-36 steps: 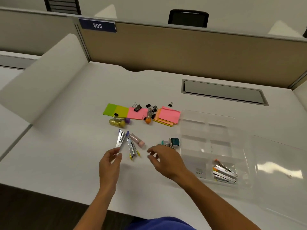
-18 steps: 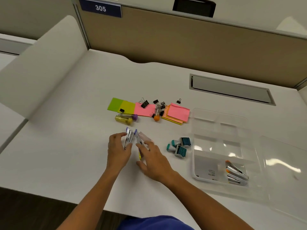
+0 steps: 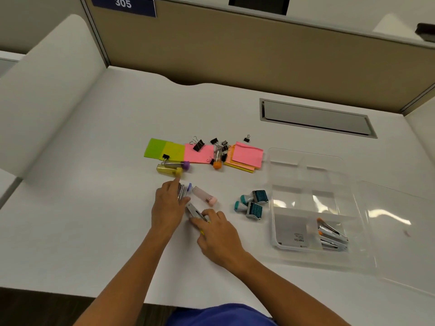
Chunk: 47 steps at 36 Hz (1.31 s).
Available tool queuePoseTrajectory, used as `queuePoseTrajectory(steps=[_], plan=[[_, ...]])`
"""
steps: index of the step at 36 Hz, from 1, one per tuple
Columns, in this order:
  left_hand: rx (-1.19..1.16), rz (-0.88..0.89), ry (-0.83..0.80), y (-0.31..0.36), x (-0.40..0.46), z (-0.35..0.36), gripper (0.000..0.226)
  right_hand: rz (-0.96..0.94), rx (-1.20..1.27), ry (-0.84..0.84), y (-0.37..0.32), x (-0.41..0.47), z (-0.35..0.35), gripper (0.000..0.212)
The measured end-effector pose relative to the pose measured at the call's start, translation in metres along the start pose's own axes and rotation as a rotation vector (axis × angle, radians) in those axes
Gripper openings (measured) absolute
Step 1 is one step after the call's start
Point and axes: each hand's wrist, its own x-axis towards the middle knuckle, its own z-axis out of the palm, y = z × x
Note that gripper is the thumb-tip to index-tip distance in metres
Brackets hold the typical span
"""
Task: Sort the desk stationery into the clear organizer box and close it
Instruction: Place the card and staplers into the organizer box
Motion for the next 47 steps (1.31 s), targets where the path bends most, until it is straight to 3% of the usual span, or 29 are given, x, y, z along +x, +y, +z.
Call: queuePoseTrajectory(steps=[7, 12, 18, 23, 27, 30, 35, 39, 47], plan=[[0.171, 0.033, -0.007, 0.008, -0.004, -0.004, 0.061, 0.089, 0.360, -0.176, 0.005, -0.023, -0.014, 0.075], [0.211, 0.035, 0.008, 0.015, -0.010, -0.006, 0.059, 0.188, 0.629, -0.221, 0.016, -0.046, -0.033, 0.078], [0.099, 0.017, 0.135, 0.029, -0.033, -0.011, 0.050, 0.268, 0.782, -0.164, 0.045, -0.080, -0.059, 0.057], [0.042, 0.080, 0.247, 0.052, -0.056, -0.016, 0.061, 0.370, 0.881, -0.040, 0.080, -0.112, -0.077, 0.038], [-0.166, 0.027, 0.286, 0.077, -0.072, -0.016, 0.060, 0.401, 1.045, 0.071, 0.105, -0.137, -0.096, 0.031], [-0.369, -0.071, 0.191, 0.103, -0.079, -0.011, 0.051, 0.425, 1.147, 0.140, 0.120, -0.152, -0.106, 0.031], [-0.495, -0.031, -0.021, 0.159, -0.089, 0.011, 0.048, 0.456, 1.255, 0.234, 0.141, -0.172, -0.113, 0.040], [-0.438, 0.098, -0.159, 0.203, -0.101, 0.039, 0.045, 0.452, 1.269, 0.311, 0.153, -0.186, -0.117, 0.029], [-0.341, 0.263, -0.463, 0.258, -0.135, 0.096, 0.049, 0.485, 1.239, 0.466, 0.194, -0.224, -0.130, 0.044]])
